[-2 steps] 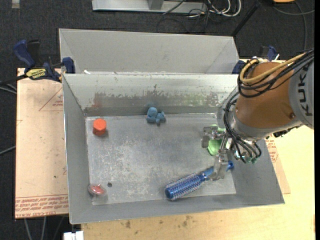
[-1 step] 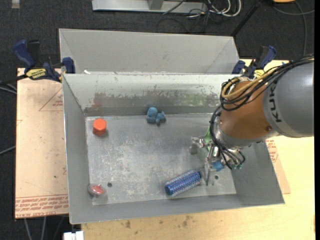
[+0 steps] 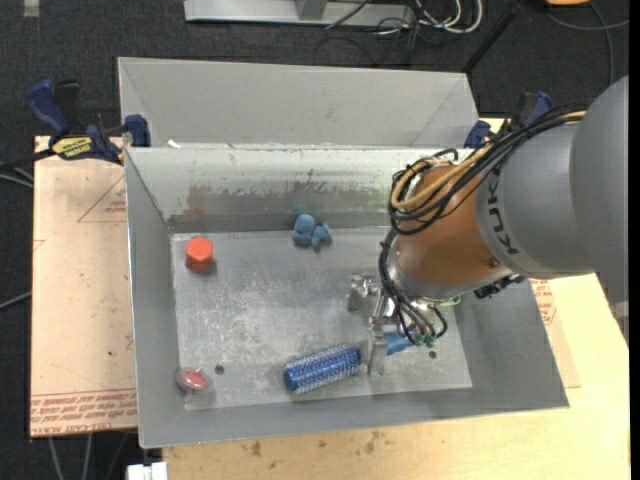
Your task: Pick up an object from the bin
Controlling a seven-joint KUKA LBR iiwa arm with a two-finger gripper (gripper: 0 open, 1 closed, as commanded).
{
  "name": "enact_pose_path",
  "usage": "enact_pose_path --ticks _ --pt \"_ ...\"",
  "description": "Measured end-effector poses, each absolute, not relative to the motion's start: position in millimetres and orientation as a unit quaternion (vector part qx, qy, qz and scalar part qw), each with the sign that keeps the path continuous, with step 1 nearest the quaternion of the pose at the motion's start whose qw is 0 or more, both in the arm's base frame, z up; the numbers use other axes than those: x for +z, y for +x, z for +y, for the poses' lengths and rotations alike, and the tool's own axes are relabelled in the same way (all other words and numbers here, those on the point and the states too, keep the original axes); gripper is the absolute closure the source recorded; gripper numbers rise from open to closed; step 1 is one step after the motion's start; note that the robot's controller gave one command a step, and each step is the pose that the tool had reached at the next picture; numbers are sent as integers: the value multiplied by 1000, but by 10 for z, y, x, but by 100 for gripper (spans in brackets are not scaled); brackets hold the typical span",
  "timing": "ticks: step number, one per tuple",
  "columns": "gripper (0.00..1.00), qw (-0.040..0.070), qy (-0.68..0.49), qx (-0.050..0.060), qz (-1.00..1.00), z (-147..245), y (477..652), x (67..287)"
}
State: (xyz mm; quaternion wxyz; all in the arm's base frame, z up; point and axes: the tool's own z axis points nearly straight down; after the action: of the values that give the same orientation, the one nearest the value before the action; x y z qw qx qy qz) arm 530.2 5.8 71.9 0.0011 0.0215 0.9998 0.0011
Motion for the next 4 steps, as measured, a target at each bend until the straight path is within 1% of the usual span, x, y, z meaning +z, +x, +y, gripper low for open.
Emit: enact_pose_path --ticks 1,2,3,4 --pt "0 1 19 1 1000 437 4943 710" --pt "100 2 20 1 1000 423 4960 714" --pt "100 2 12 1 1000 456 4975 1236" --pt "100 5 20 0 1000 272 5206 2124"
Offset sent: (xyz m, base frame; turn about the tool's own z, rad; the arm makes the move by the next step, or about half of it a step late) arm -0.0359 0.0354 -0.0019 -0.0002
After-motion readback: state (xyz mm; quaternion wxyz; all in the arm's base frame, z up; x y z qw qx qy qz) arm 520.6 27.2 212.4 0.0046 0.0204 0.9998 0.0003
